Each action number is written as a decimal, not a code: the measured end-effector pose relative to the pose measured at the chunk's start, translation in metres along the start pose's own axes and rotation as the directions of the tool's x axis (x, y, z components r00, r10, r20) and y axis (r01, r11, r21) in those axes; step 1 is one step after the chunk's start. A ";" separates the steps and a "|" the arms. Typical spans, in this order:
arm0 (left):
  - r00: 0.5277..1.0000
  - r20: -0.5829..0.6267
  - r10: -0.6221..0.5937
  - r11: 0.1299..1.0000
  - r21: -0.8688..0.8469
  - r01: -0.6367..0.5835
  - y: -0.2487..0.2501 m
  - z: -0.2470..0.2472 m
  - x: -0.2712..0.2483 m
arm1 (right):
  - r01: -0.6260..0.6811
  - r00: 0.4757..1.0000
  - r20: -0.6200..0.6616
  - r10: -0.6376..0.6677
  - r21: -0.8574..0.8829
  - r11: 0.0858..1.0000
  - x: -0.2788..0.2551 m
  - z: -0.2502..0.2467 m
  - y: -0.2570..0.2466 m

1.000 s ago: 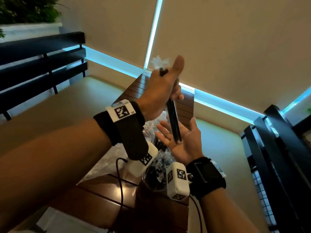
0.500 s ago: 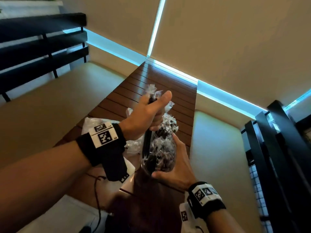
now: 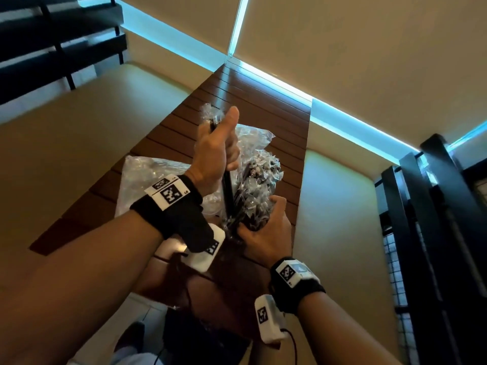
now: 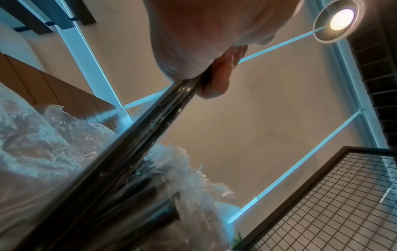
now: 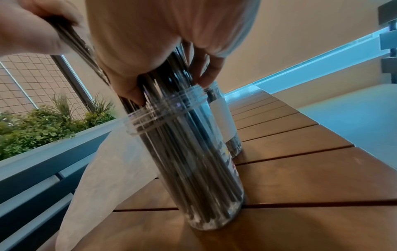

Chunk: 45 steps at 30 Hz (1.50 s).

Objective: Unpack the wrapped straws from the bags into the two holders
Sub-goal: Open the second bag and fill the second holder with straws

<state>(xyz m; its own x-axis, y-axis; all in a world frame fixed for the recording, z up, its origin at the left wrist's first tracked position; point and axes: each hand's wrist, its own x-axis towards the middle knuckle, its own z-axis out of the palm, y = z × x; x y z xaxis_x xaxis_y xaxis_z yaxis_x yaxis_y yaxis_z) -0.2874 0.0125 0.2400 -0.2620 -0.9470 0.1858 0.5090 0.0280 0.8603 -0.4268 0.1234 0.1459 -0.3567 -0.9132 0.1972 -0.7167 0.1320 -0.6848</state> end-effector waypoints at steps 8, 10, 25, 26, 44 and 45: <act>0.998 0.062 -0.029 0.990 0.140 0.020 -0.038 0.002 -0.015 | -0.013 1.000 -0.023 0.013 0.015 1.000 -0.001 0.006 0.002; 0.998 0.035 -0.043 0.983 0.182 0.036 -0.050 0.000 -0.022 | -0.011 1.000 -0.024 0.011 0.021 1.000 -0.001 0.008 0.003; 0.998 -0.034 0.048 0.720 0.694 -0.011 -0.052 0.015 -0.041 | -0.021 0.999 -0.032 0.023 0.064 0.998 -0.002 0.013 0.009; 0.997 -0.032 0.071 0.690 0.724 -0.026 -0.055 0.013 -0.042 | -0.020 0.999 -0.038 0.023 0.065 0.998 -0.002 0.013 0.009; 0.949 0.268 -0.165 -0.012 0.962 -0.274 -0.058 0.024 -0.044 | 0.023 0.999 -0.041 -0.016 0.153 0.988 -0.007 0.020 0.014; 0.946 0.265 -0.189 -0.026 0.961 -0.275 -0.064 0.022 -0.046 | 0.045 0.998 -0.053 -0.039 0.128 0.991 -0.007 0.020 0.018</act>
<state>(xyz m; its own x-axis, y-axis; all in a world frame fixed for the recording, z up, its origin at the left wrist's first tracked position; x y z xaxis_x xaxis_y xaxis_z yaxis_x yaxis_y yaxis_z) -0.3257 0.0617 0.1869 -0.5613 -0.8159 0.1387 -0.7293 0.5668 0.3832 -0.4251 0.1242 0.1177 -0.3600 -0.8958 0.2608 -0.6495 0.0399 -0.7593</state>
